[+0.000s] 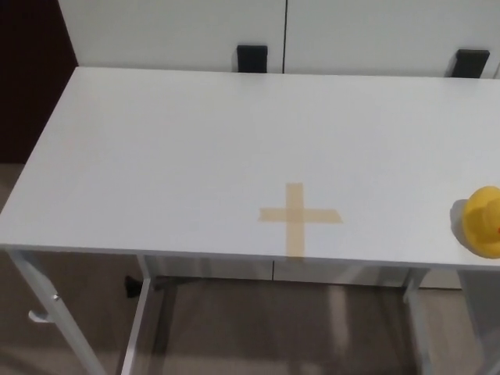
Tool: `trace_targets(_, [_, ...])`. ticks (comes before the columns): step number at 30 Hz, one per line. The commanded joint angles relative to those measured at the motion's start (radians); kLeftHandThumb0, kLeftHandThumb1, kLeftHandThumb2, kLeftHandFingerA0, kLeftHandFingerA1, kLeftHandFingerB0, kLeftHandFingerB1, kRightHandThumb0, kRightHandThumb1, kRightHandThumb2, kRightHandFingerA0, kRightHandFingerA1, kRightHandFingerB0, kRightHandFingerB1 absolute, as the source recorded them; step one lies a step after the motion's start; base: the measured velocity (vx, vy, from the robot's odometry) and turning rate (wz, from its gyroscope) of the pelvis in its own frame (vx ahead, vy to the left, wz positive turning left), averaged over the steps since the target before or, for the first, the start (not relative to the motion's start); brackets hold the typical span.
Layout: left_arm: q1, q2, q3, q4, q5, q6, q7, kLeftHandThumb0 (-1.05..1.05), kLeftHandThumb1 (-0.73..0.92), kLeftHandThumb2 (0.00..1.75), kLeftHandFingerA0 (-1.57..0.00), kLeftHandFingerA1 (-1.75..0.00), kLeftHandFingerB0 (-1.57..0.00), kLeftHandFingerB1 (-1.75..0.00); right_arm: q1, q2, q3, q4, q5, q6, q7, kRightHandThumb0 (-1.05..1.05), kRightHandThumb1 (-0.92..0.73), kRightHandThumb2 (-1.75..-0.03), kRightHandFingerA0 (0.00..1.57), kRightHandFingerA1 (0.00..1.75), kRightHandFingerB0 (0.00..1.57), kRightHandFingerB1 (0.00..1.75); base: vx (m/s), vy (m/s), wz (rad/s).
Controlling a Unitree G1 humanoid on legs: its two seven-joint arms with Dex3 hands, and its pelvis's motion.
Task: The robot uses its right hand to push the yellow duck toy to the center of the white desk.
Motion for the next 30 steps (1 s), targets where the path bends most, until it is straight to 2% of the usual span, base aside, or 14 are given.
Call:
trace_targets(1, [-0.002, 0.011, 0.005, 0.012, 0.001, -0.053, 0.002, -0.01, -0.47, 1.26, -1.46, -0.82, -1.33, -0.77, -0.022, 0.058, 0.104, -0.166, -0.040, 0.088, -0.015, -0.81, -0.92, -0.81, 0.07, 0.39, 0.20, 0.35, 0.00, 0.000, 0.00])
trace_targets(2, [-0.001, 0.010, 0.006, 0.011, -0.001, -0.051, 0.000, 0.03, -0.52, 1.19, -1.42, -0.83, -1.26, -0.77, -0.046, 0.080, 0.161, -0.183, -0.072, 0.127, -0.010, -0.35, -0.54, -1.14, 0.00, 0.50, 0.00, 0.47, 0.00, 0.000, 0.00])
trace_targets(4, [0.000, 0.012, 0.004, 0.005, 0.002, -0.048, 0.000, -0.04, -0.44, 1.12, -1.36, -0.87, -1.28, -0.85, -0.081, 0.117, 0.216, -0.173, -0.096, 0.153, -0.028, -0.36, -0.53, -1.14, 0.00, 0.50, 0.00, 0.48, 0.00, 0.000, 0.00])
trace_targets(5, [-0.001, 0.014, 0.004, 0.007, 0.003, -0.050, 0.000, 0.01, -0.43, 1.25, -1.42, -0.85, -1.33, -0.82, -0.098, 0.146, 0.241, -0.173, -0.096, 0.174, -0.039, -0.36, -0.50, -1.12, 0.01, 0.51, 0.00, 0.48, 0.00, 0.000, 0.00])
trace_targets(7, [-0.002, 0.014, 0.007, 0.008, 0.000, -0.052, -0.002, 0.01, -0.43, 1.25, -1.42, -0.85, -1.33, -0.82, -0.105, 0.166, 0.256, -0.177, -0.092, 0.197, -0.048, -0.36, -0.50, -1.12, 0.01, 0.51, 0.00, 0.48, 0.00, 0.000, 0.00])
trace_targets(8, [-0.003, 0.013, 0.010, 0.007, -0.003, -0.050, -0.003, -0.01, -0.36, 1.13, -1.40, -0.94, -1.27, -0.89, -0.096, 0.181, 0.268, -0.189, -0.091, 0.196, -0.048, -0.79, -0.92, -0.78, 0.14, 0.36, 0.18, 0.35, 0.00, 0.000, 0.00])
trace_targets(11, [-0.003, 0.009, 0.011, 0.007, -0.002, -0.056, 0.000, -0.03, -0.45, 1.22, -1.47, -0.85, -1.29, -0.80, -0.083, 0.213, 0.301, -0.167, -0.109, 0.161, -0.052, -0.83, -0.92, -0.77, 0.16, 0.35, 0.17, 0.34, 0.00, 0.000, 0.00])
trace_targets(13, [-0.009, 0.008, 0.011, 0.008, 0.000, -0.046, -0.001, -0.04, -0.49, 1.23, -1.37, -0.90, -1.28, -0.87, -0.083, 0.225, 0.309, -0.159, -0.112, 0.181, -0.064, -0.88, -0.80, -0.90, 0.16, 0.40, 0.15, 0.38, 0.00, 0.000, 0.00])
trace_targets(14, [-0.010, 0.008, 0.009, 0.008, 0.002, -0.046, -0.001, 0.01, -0.46, 1.22, -1.47, -0.85, -1.29, -0.79, -0.083, 0.232, 0.315, -0.145, -0.114, 0.173, -0.062, -0.79, -0.92, -0.78, 0.18, 0.37, 0.16, 0.35, 0.00, 0.000, 0.00])
trace_targets(16, [-0.011, 0.008, 0.008, 0.007, 0.003, -0.051, -0.001, 0.01, -0.56, 1.18, -1.45, -0.80, -1.35, -0.77, -0.082, 0.247, 0.326, -0.123, -0.119, 0.159, -0.061, -0.81, -0.92, -0.75, 0.20, 0.38, 0.17, 0.35, 0.00, 0.000, 0.00])
trace_targets(19, [-0.014, 0.002, 0.005, 0.006, 0.004, -0.051, -0.002, -0.01, -0.49, 1.17, -1.38, -0.89, -1.31, -0.85, -0.076, 0.260, 0.340, -0.102, -0.130, 0.144, -0.059, -0.81, -0.92, -0.75, 0.21, 0.39, 0.17, 0.36, 0.00, 0.000, 0.00])
trace_targets(25, [-0.024, -0.015, 0.005, 0.008, 0.003, -0.037, 0.000, 0.03, -0.47, 1.21, -1.41, -0.85, -1.29, -0.83, -0.078, 0.267, 0.379, -0.058, -0.151, 0.122, -0.038, -0.87, -0.92, -0.76, 0.24, 0.42, 0.17, 0.36, 0.00, 0.000, 0.00])
trace_targets(28, [-0.019, -0.018, 0.007, 0.008, 0.002, -0.049, 0.007, 0.06, -0.55, 1.36, -1.49, -0.75, -1.37, -0.75, -0.090, 0.283, 0.405, -0.049, -0.171, 0.147, -0.050, -0.85, -0.92, -0.77, 0.27, 0.41, 0.17, 0.36, 0.00, 0.000, 0.00])
trace_targets(30, [-0.018, -0.020, 0.004, 0.007, 0.004, -0.046, 0.011, 0.06, -0.50, 1.27, -1.47, -0.79, -1.35, -0.80, -0.093, 0.289, 0.413, -0.044, -0.174, 0.155, -0.055, -0.86, -0.91, -0.77, 0.28, 0.41, 0.19, 0.36, 0.00, 0.000, 0.00])
